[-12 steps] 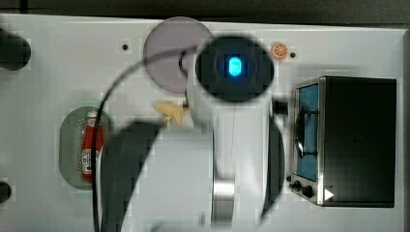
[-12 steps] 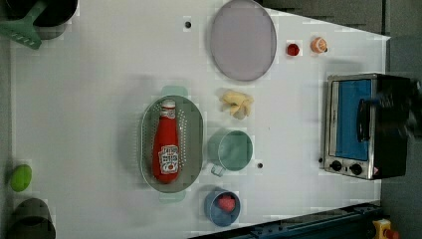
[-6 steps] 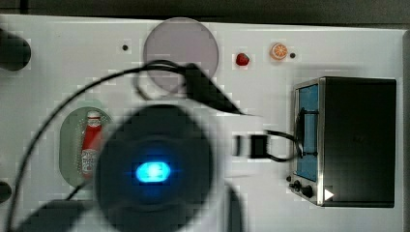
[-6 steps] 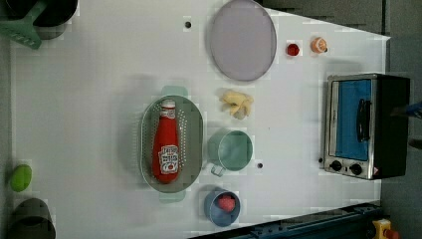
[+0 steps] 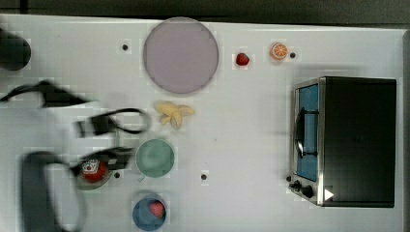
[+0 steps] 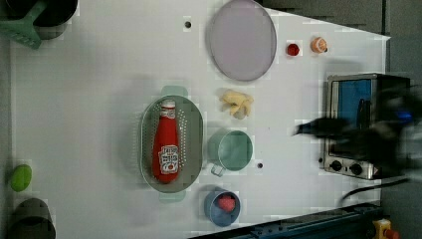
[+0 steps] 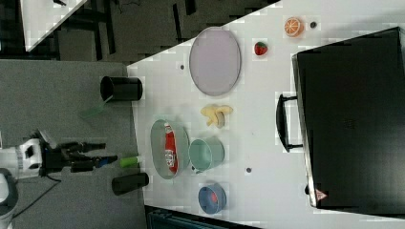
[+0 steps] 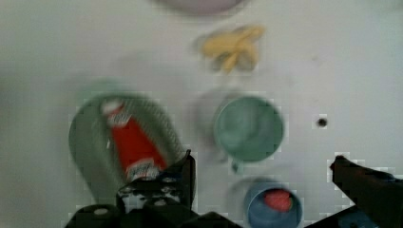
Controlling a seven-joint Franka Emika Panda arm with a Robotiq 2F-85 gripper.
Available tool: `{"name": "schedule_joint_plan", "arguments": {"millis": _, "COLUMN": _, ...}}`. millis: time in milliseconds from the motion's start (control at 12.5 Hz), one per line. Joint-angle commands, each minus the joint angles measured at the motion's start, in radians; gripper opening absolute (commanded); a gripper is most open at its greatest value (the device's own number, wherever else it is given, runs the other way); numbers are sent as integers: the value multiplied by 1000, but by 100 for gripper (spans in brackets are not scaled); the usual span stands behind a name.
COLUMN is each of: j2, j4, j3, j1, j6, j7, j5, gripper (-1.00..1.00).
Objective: Pick ketchup from strainer and place it on the table
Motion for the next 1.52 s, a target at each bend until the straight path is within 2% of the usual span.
{"name": "schedule_joint_plan", "arguments": {"millis": 80, "j2": 23, "j4": -6, "j3": 93, "j1": 21, "j6": 14, "j7": 56, "j5": 3, "gripper": 100}}
{"name": "schedule_joint_plan", "arguments": {"millis": 400, "j2": 99, "j4": -98, "j3": 220, "j1": 22, "j6": 152, "j7": 56, "j5": 3, "gripper": 100}}
{"name": "schedule_joint_plan", "arguments": {"millis": 720, "j2": 169, "j4": -279, "j3": 265, "j1": 23, "j6": 450, "j7": 56, "j5": -11, "gripper": 100}}
{"name": "schedule_joint_plan", "arguments": {"millis": 1040, "j2": 275, "j4": -401, "j3": 261, "j1": 24, "j6": 706, "j7": 56, "j5": -145, "gripper": 100}}
{"name": "schedule_joint_plan", "arguments": {"millis": 1520, "j2": 488, "j4": -403, "j3": 227, "j1": 25, "j6": 852, "j7": 62, "j5": -309, "gripper": 100}}
